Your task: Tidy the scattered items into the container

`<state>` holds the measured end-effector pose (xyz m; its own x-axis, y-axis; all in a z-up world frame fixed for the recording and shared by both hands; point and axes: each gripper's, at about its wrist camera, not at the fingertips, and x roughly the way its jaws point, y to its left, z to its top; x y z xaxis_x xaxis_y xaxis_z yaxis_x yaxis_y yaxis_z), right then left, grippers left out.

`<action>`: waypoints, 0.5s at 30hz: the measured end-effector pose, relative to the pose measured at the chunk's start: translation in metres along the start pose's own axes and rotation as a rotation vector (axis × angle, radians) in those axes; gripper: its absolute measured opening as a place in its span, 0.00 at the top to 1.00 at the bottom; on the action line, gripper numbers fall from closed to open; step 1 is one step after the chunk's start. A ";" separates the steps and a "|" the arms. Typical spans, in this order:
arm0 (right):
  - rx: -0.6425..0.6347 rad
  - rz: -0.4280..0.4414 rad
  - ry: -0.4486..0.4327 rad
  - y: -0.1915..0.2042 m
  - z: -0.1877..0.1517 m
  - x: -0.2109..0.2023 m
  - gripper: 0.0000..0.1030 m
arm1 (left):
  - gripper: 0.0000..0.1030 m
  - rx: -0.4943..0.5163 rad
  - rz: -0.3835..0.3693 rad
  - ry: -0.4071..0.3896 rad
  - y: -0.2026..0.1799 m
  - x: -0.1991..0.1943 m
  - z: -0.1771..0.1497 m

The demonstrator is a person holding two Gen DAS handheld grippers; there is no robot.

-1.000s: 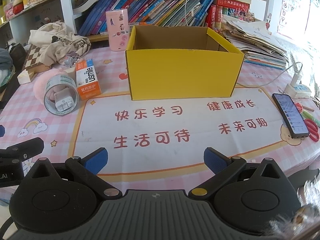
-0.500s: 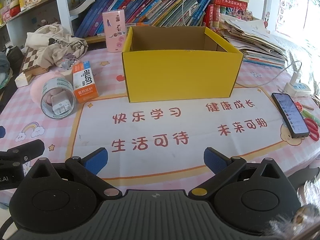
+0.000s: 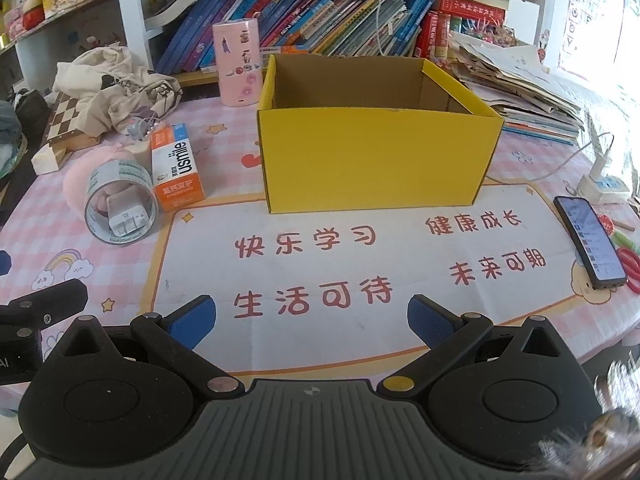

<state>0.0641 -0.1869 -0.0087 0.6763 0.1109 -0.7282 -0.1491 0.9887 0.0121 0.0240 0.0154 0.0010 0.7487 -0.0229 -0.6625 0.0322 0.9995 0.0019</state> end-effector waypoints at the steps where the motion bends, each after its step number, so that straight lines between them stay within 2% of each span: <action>1: -0.001 -0.001 0.000 0.000 0.000 0.000 0.00 | 0.00 -0.003 -0.002 0.000 0.001 0.000 0.000; 15: -0.052 0.037 0.003 0.013 0.001 0.000 0.00 | 0.00 -0.010 -0.067 0.010 0.005 0.000 -0.002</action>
<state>0.0632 -0.1740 -0.0077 0.6675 0.1467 -0.7300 -0.2113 0.9774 0.0032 0.0226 0.0204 -0.0008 0.7381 -0.0892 -0.6687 0.0754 0.9959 -0.0496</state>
